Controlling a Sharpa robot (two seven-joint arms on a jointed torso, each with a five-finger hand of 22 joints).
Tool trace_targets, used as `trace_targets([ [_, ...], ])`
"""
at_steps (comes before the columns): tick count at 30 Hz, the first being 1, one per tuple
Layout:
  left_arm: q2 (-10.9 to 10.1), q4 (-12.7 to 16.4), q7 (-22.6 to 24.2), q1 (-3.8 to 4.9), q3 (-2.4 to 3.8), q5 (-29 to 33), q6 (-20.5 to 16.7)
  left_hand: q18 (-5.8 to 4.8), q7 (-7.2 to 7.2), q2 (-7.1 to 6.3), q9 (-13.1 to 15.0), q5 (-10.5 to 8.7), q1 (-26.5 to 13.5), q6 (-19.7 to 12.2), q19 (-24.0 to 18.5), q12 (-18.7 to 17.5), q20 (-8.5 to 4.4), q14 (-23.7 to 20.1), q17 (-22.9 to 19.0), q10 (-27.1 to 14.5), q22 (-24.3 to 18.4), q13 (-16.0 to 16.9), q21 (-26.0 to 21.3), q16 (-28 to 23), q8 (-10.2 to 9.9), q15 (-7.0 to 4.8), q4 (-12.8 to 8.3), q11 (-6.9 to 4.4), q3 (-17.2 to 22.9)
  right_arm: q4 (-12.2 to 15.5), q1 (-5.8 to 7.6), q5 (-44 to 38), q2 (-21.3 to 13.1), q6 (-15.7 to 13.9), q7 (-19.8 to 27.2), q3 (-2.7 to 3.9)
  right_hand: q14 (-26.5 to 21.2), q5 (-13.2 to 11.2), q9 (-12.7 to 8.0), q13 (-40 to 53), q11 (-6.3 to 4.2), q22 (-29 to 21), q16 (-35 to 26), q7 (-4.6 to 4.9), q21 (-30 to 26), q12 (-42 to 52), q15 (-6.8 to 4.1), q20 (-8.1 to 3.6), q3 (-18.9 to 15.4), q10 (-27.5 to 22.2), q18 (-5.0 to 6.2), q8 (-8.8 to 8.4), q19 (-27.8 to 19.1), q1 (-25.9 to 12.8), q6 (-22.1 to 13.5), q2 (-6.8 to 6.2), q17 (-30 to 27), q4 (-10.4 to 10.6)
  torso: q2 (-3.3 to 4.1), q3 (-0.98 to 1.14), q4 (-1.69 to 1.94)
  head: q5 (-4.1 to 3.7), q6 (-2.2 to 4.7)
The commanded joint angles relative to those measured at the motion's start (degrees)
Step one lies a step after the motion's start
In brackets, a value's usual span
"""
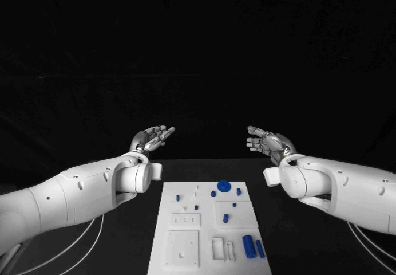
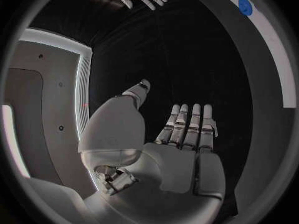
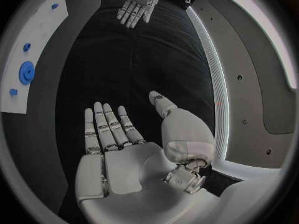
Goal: Assemble the parts on the task board
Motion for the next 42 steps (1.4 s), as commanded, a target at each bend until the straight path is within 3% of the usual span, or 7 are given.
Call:
trace_targets([
  [1, 0.82, -1.85, -3.93, 0.88, -0.46, 0.66, 6.66, -0.89, 0.13, -0.13, 0.6, 0.4, 1.63, 0.66, 0.69, 0.23, 0.1, 0.63, 0.47, 0.91, 2.04, 0.13, 0.49, 0.46, 0.49, 0.05, 0.07, 0.16, 0.5, -1.33, 1.26, -1.02, -0.03, 11.0, -7.28, -0.76, 1.25, 0.33, 0.6, 0.15, 0.48, 2.1, 0.88, 5.05, 0.99, 0.36, 0.54, 0.62, 0.63, 1.5, 1.43, 1.01, 0.54, 2.97, 1.22, -0.1, 0.63, -1.98, 0.0, 0.01, -0.01, 0.0, 0.01],
  [14, -0.93, -1.52, -3.67, 1.53, -0.88, -0.04, 7.76, -0.89, 1.01, 0.03, 0.74, 0.4, 3.1, 1.69, 1.6, 0.7, -0.05, 1.65, 0.76, 2.73, 2.02, 0.39, 1.27, 0.95, 0.99, 0.34, -0.06, 0.74, -0.1, -7.87, 2.99, -22.64, 2.47, 8.97, -8.29, -1.98, 8.53, -0.4, 1.65, 1.2, 0.59, 1.41, 4.98, 4.7, 4.14, 3.18, 0.69, 0.43, 6.71, 9.06, 4.4, 5.1, 8.43, 14.48, 8.85, -3.88, 2.13, -9.65, -0.16, 0.05, -0.13, 0.89, -0.71],
  [23, -3.66, 1.73, -4.0, 1.62, -0.87, -3.63, 9.55, 3.48, 5.48, 3.67, 1.01, 5.56, 10.05, 13.54, 17.47, 6.63, -3.74, 19.33, 3.24, 17.78, 1.64, 2.66, 8.03, 8.65, 5.15, 1.32, -6.39, 4.72, -1.12, -10.03, 2.61, -46.58, 4.22, 6.76, -8.19, -1.95, 24.13, -1.17, 1.46, 2.33, -3.51, 0.47, 12.16, 2.67, 8.24, 6.27, -5.51, 0.07, 13.57, 21.24, 9.76, 7.95, 24.09, 19.58, 19.38, -7.41, 5.79, -9.66, 0.39, 0.09, -0.19, 0.89, -0.77],
  [27, -5.59, 5.06, -4.36, 1.82, -0.83, -6.56, 11.42, 4.91, 5.09, 5.07, 0.14, 5.57, 10.87, 18.57, 24.29, 10.05, -5.61, 27.89, 4.41, 26.39, 1.88, 3.74, 11.64, 12.14, 5.93, -1.61, -10.17, 2.98, 0.27, -10.38, 2.61, -57.63, 4.89, 7.26, -8.21, -1.92, 37.66, -1.66, 1.47, 3.06, -5.79, 1.9, 19.57, 1.47, 15.28, 6.74, -11.34, -4.07, 15.2, 26.1, 10.48, 8.51, 38.19, 20.83, 23.44, -8.69, 11.62, -9.75, 1.17, 0.14, -0.05, 0.73, -0.69],
  [31, -7.12, 7.89, -4.07, 2.16, -0.8, -7.01, 13.23, 4.14, 4.86, 5.88, -2.1, 5.31, 7.71, 20.57, 26.77, 9.51, -7.67, 31.23, 4.75, 29.17, 1.67, 3.25, 14.33, 12.86, 4.32, -3.13, -16.18, 2.16, 2.55, -9.95, 2.61, -67.41, 5.07, 8.72, -9.02, -1.91, 45.88, -1.65, 1.25, 3.41, -7.59, 2.27, 28.05, 0.99, 21.94, 6.19, -13.21, -8.54, 13.61, 28.05, 10.48, 8.11, 47.78, 21.68, 24.95, -9.73, 18.28, -10.02, 2.23, 0.15, 0.39, 0.39, -0.44],
  [36, -9.63, 11.67, -3.65, 2.61, -0.76, -6.94, 18.82, 3.49, 5.08, 5.7, -3.26, 4.9, 4.05, 20.7, 26.78, 8.0, -8.21, 31.71, 4.85, 28.96, 1.59, 2.53, 15.02, 12.61, 3.33, -3.26, -20.05, 2.64, 5.02, -9.77, 2.34, -77.29, 5.91, 12.05, -12.16, -1.9, 46.93, -2.13, 0.7, 3.66, -8.1, 2.18, 41.66, 0.59, 32.26, 4.45, -13.7, -12.62, 11.68, 29.74, 10.48, 6.92, 52.28, 22.33, 26.51, -10.35, 28.68, -9.59, 3.78, 0.09, 1.17, -0.06, 0.17],
  [42, -11.41, 14.73, -3.67, 3.29, -0.66, -7.04, 20.14, 3.4, 5.41, 5.33, -3.71, 4.36, 2.0, 20.27, 26.64, 7.53, -8.26, 31.69, 5.0, 29.14, 1.6, 2.34, 15.35, 12.53, 2.89, -3.27, -21.03, 2.72, 5.79, -9.98, 1.46, -85.07, 7.0, 11.8, -14.31, -1.88, 46.17, -2.46, 0.33, 3.33, -7.31, 2.37, 44.86, 0.29, 35.75, 2.54, -13.06, -13.22, 11.39, 28.75, 10.48, 5.67, 51.68, 22.1, 25.48, -11.27, 30.59, -9.82, 5.49, -0.22, 2.21, -0.71, 0.81],
])
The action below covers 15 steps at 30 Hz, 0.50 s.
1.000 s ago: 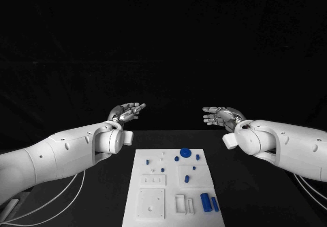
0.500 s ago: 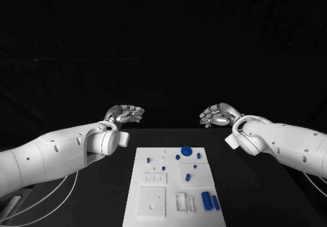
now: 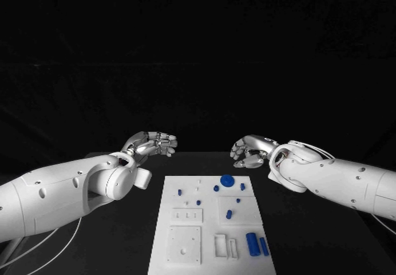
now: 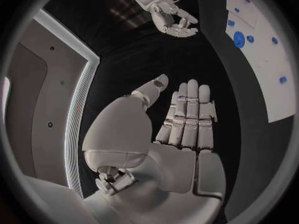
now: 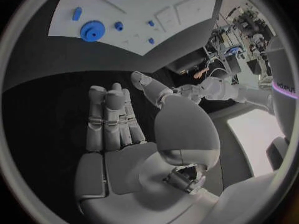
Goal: Assemble the parts on the task board
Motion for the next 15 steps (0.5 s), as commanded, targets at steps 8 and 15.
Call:
trace_targets([
  [8, -1.98, 3.2, 0.49, 1.36, 0.31, -1.89, 4.23, -0.64, 0.0, -0.04, -0.16, -0.16, -1.75, 0.69, -0.23, 1.62, -0.3, 0.53, 0.31, 3.95, 1.02, 1.06, 0.63, -0.17, -0.07, -0.01, -1.43, -1.55, 0.75, -0.27, -1.58, -17.31, 2.66, 0.87, -5.11, 0.06, -0.24, -0.96, 0.13, 0.11, 0.16, 1.52, 2.8, -0.2, 3.29, -1.13, 0.08, -0.86, -0.37, 0.52, 1.77, -0.53, 0.03, 0.1, 0.08, -0.87, 1.04, 0.14, 3.07, -0.34, 1.66, -0.67, 1.05],
  [15, -2.05, 3.98, 0.58, 1.57, 0.36, -1.98, 4.05, -0.69, 0.02, -0.13, -0.24, -0.16, -2.07, 0.63, -0.44, 1.26, -0.26, 0.27, 0.31, 3.44, 0.97, 1.08, 0.64, -0.33, -0.11, 0.07, -1.83, -1.35, 1.01, -0.92, -2.27, -20.46, 3.89, 0.91, -6.75, 0.06, -0.5, -2.74, 0.24, 0.25, 0.13, 1.42, 3.66, -0.22, 4.3, -1.61, 0.06, -1.04, 0.45, 0.87, 1.77, -0.69, -0.11, -0.05, 0.28, -1.45, 1.05, 0.31, 4.24, -0.52, 2.1, -1.24, 1.37],
])
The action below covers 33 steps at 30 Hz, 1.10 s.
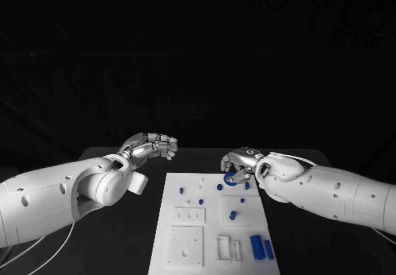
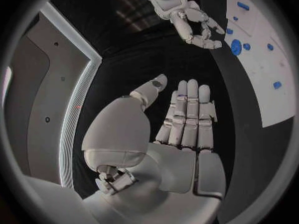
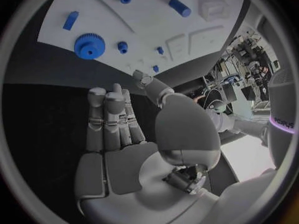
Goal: Assemble the parts on the task board
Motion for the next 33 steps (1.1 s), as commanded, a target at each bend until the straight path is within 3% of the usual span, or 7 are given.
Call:
trace_targets([
  [1, 0.13, 0.31, 0.58, 0.07, 0.03, -0.61, 1.14, -0.28, 0.04, -0.15, -0.13, -0.16, -0.81, 0.2, -0.31, -0.19, -0.04, 0.19, 0.06, -0.31, 0.97, 0.07, 0.33, -0.38, -0.13, 0.1, -0.5, 0.29, 0.25, -0.36, -0.25, -5.09, 0.43, 0.45, -2.4, 0.03, -0.46, -0.61, 0.07, 0.06, 0.04, 1.31, 0.32, -0.25, 0.42, -0.33, 0.01, -0.45, 0.46, 0.37, 2.58, -0.41, -0.09, -0.15, 0.3, -0.7, 0.03, -0.07, 1.0, -0.14, 0.38, -0.29, 0.21],
  [9, 0.3, 0.31, 0.47, 0.06, 0.02, -0.6, 1.25, -0.34, 0.09, -0.13, -0.21, -0.19, -1.26, 0.1, -0.68, -0.7, 0.12, -0.23, 0.0, -1.0, 0.9, 0.04, 0.24, -0.69, -0.18, 0.3, -0.8, 0.65, 0.56, -0.71, -0.86, -6.87, 1.06, 0.97, -3.13, 0.04, -0.51, -1.51, 0.15, 0.09, 0.13, 1.25, 0.85, -0.33, 0.94, -0.79, 0.07, -0.56, 1.22, 0.3, 2.58, -0.56, -0.1, -0.2, 0.34, -1.14, -0.09, -0.01, 2.18, -0.56, 0.64, -0.65, 0.45],
  [21, -0.49, 1.21, 0.34, 0.21, 0.05, -0.6, 1.2, -0.34, 0.09, -0.12, -0.22, -0.21, -1.44, 0.12, -0.78, -0.79, 0.17, -0.31, 0.01, -1.09, 0.89, 0.06, 0.22, -0.76, -0.15, 0.34, -0.88, 0.71, 0.64, -1.66, -1.49, -7.98, 2.26, 1.57, -3.57, 0.04, -0.57, -2.05, 0.25, 0.19, 0.09, 1.21, 1.23, -0.37, 1.25, -0.92, 0.04, -0.63, 1.9, 0.58, 2.58, -0.58, -0.08, -0.31, 0.54, -1.15, -0.21, 0.08, 3.24, -0.8, 0.76, -0.78, 0.71],
  [24, -0.76, 1.75, 0.29, 0.41, 0.06, -0.6, 1.21, -0.34, 0.08, -0.13, -0.22, -0.22, -1.47, 0.13, -0.79, -0.81, 0.18, -0.32, 0.01, -1.11, 0.89, 0.07, 0.22, -0.76, -0.15, 0.35, -0.89, 0.72, 0.65, -2.09, -1.65, -8.41, 2.51, 1.1, -3.94, 0.04, -0.63, -2.8, 0.31, 0.27, 0.05, 1.17, 1.44, -0.38, 1.4, -1.01, 0.0, -0.66, 2.57, 0.75, 2.58, -0.62, -0.12, -0.36, 0.66, -1.23, -0.35, 0.2, 3.57, -0.79, 0.96, -0.87, 0.8],
  [26, -0.95, 2.11, 0.26, 0.52, 0.07, -0.6, 1.24, -0.34, 0.08, -0.13, -0.22, -0.22, -1.49, 0.13, -0.8, -0.83, 0.18, -0.33, 0.01, -1.13, 0.89, 0.07, 0.22, -0.77, -0.14, 0.36, -0.9, 0.73, 0.66, -2.54, -1.75, -8.67, 2.82, 1.2, -4.12, 0.04, -0.67, -3.13, 0.34, 0.31, 0.05, 1.16, 1.54, -0.37, 1.48, -1.06, -0.01, -0.67, 2.97, 0.81, 2.58, -0.64, -0.13, -0.37, 0.72, -1.25, -0.44, 0.26, 3.73, -1.09, 1.63, -1.46, 0.81],
  [27, -1.01, 2.24, 0.26, 0.58, 0.08, -0.6, 1.21, -0.34, 0.08, -0.14, -0.22, -0.22, -1.5, 0.13, -0.81, -0.83, 0.19, -0.33, 0.01, -1.13, 0.89, 0.07, 0.22, -0.77, -0.14, 0.36, -0.91, 0.73, 0.66, -2.79, -1.82, -8.76, 2.96, 1.24, -4.14, 0.04, -0.69, -3.29, 0.36, 0.32, 0.04, 1.15, 1.58, -0.36, 1.52, -1.09, -0.01, -0.67, 3.17, 0.83, 2.58, -0.66, -0.13, -0.36, 0.74, -1.27, -0.48, 0.28, 3.84, -1.15, 1.78, -1.58, 0.83],
  [33, -1.29, 2.77, 0.25, 0.82, 0.13, -0.6, 1.24, -0.34, 0.08, -0.14, -0.22, -0.23, -1.55, 0.14, -0.83, -0.86, 0.2, -0.34, 0.01, -1.15, 0.89, 0.08, 0.23, -0.79, -0.13, 0.37, -0.93, 0.74, 0.68, -3.42, -2.16, -9.36, 3.33, 1.13, -4.65, 0.04, -0.74, -3.82, 0.41, 0.38, 0.03, 1.13, 1.77, -0.34, 1.66, -1.17, -0.02, -0.69, 3.85, 0.9, 2.58, -0.72, -0.12, -0.46, 0.82, -1.35, -0.65, 0.42, 4.4, -1.18, 1.96, -1.55, 0.83],
])
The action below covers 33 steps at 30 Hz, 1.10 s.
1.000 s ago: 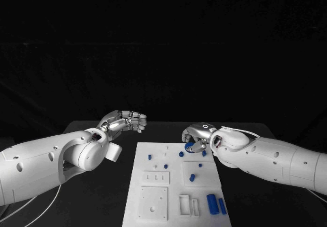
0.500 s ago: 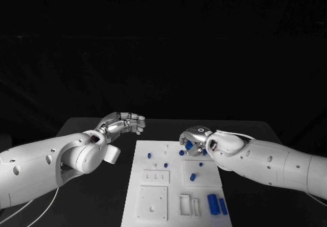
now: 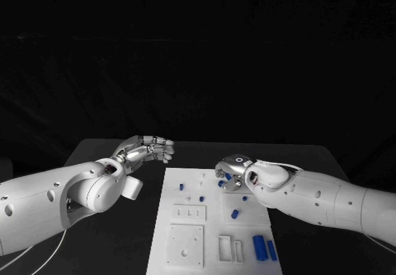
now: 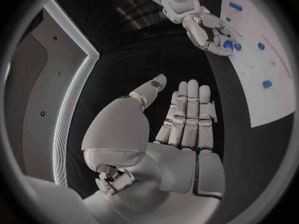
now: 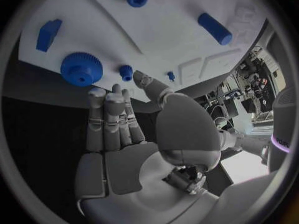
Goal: Assemble the parts on the task board
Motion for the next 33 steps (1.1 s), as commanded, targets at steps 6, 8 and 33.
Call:
trace_targets([
  [6, -0.11, 0.5, 0.17, 0.23, 0.09, -0.25, 0.88, 0.27, 0.08, 0.03, -0.09, -0.24, -0.62, 0.16, -0.43, -0.21, 0.21, -0.14, 0.04, -0.45, 0.91, 0.11, 0.24, -0.41, -0.12, 0.18, -0.25, 0.03, 0.03, 0.25, -0.23, -1.98, 0.14, 0.58, -1.06, 0.01, -0.39, -0.92, 0.16, 0.13, -0.07, 1.12, 0.55, 0.06, 0.34, -0.39, -0.01, -0.38, 1.15, 0.47, 2.7, -0.33, -0.05, -0.35, 0.53, -0.64, -0.26, 0.27, 1.11, -0.16, 0.5, -0.2, 0.15],
  [8, -0.1, 0.36, 0.12, 0.23, 0.09, -0.25, 0.84, 0.27, 0.08, 0.03, -0.09, -0.25, -0.64, 0.16, -0.44, -0.22, 0.21, -0.14, 0.04, -0.46, 0.91, 0.11, 0.24, -0.41, -0.12, 0.18, -0.25, 0.04, 0.03, 0.42, -0.32, -2.06, 0.31, 0.67, -1.1, 0.01, -0.4, -1.09, 0.19, 0.17, -0.09, 1.11, 0.61, 0.06, 0.38, -0.37, -0.03, -0.38, 1.36, 0.55, 2.7, -0.32, -0.04, -0.44, 0.6, -0.61, -0.31, 0.39, 1.25, -0.2, 0.53, -0.17, 0.13],
  [33, 0.11, -0.48, -0.4, 0.23, 0.09, -0.16, 1.23, 0.3, 0.08, 0.03, -0.11, -0.25, -0.88, 0.13, -0.51, -0.39, 0.24, -0.19, 0.06, -0.66, 0.9, 0.13, 0.25, -0.46, -0.12, 0.21, -0.31, 0.13, 0.14, 0.92, -0.45, -3.91, -0.78, 1.12, -2.48, 0.01, -0.57, -3.94, 0.95, 1.99, -1.13, 1.1, 1.52, -0.16, 1.02, 0.29, -1.05, -0.62, 5.39, 3.28, 2.7, 0.27, 0.06, -0.43, 2.89, -0.86, -1.11, 1.3, 2.71, -0.15, 0.39, -0.25, 1.13],
])
